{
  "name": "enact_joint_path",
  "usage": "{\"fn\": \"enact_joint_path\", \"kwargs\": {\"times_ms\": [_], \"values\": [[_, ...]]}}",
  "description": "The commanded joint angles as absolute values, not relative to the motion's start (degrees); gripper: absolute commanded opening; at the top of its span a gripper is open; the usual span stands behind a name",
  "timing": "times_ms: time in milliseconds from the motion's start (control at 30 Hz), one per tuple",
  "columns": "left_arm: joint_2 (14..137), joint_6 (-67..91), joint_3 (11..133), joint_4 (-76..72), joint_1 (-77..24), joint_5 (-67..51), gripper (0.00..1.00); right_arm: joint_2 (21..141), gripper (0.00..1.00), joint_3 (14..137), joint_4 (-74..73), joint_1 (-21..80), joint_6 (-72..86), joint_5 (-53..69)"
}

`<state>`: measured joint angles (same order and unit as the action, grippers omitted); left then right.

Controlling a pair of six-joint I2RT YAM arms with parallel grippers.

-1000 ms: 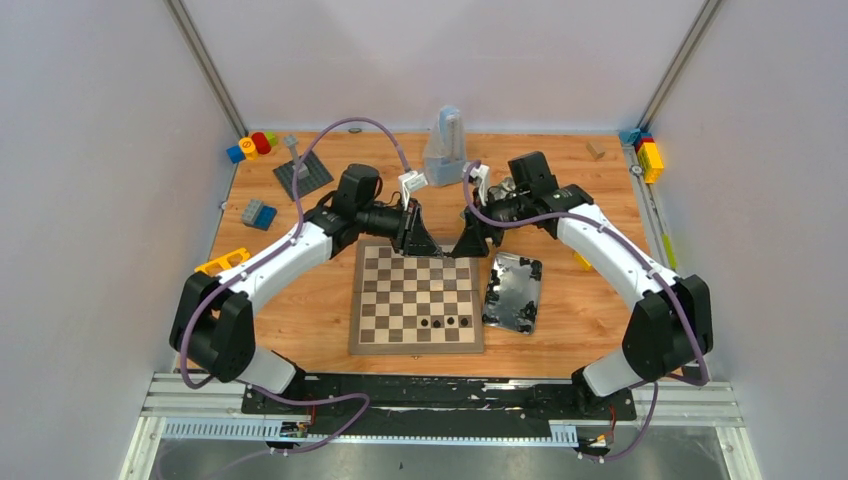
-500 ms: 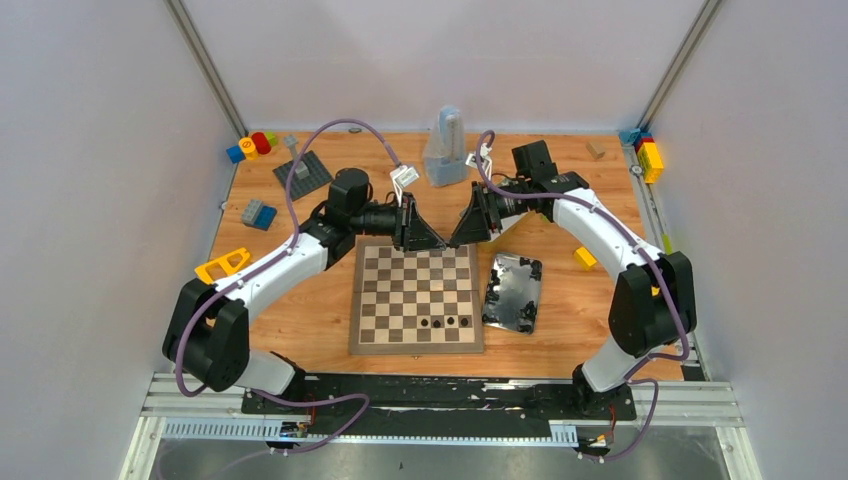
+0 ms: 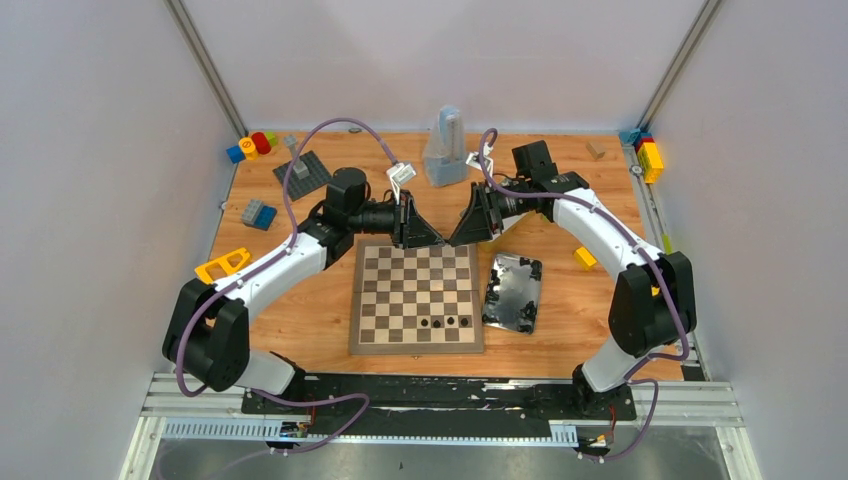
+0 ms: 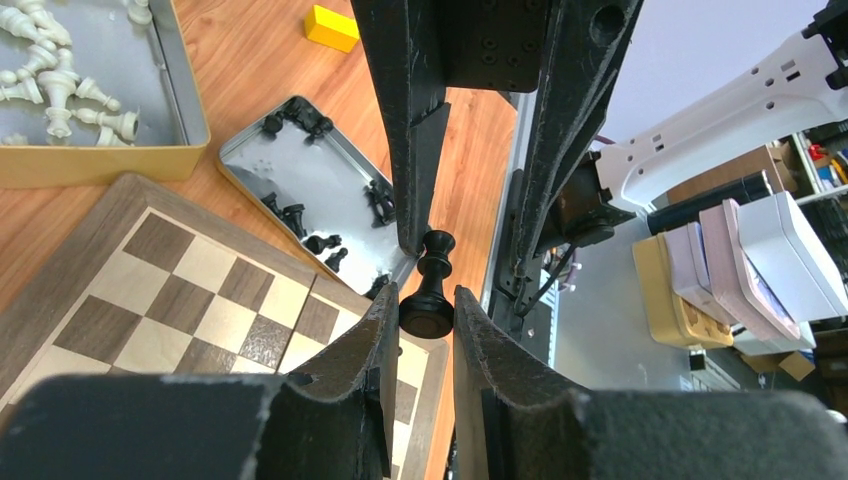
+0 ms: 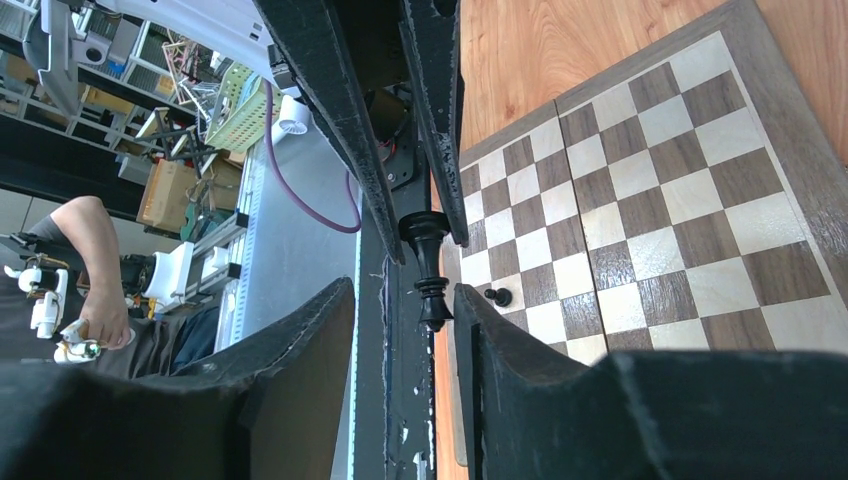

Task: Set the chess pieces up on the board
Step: Place the chess piece on the chessboard.

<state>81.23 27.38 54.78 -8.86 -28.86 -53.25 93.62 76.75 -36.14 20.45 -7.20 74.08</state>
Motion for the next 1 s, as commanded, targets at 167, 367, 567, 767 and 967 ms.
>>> {"fn": "enact_joint_path", "kwargs": {"times_ms": [167, 367, 567, 767, 967], "values": [[80.0, 27.8, 54.8, -10.9, -28.0, -53.0, 0.0, 94.5, 0.34, 76.1, -34.7, 20.6, -7.8, 76.6], [79.6, 27.9, 54.4, -11.3, -27.9, -52.9, 0.0, 94.7, 0.26, 76.1, -34.8, 20.6, -8.0, 76.7], [79.6, 28.1, 54.2, -11.8, -27.7, -53.0, 0.0, 94.7, 0.28, 75.9, -34.9, 20.6, -8.3, 76.5], [79.6, 28.1, 54.1, -12.0, -27.7, -53.1, 0.0, 94.8, 0.29, 75.9, -35.1, 20.6, -8.3, 76.5], [79.8, 27.9, 54.0, -11.9, -27.6, -53.0, 0.0, 95.4, 0.23, 76.1, -35.2, 20.6, -8.4, 76.7]]}}
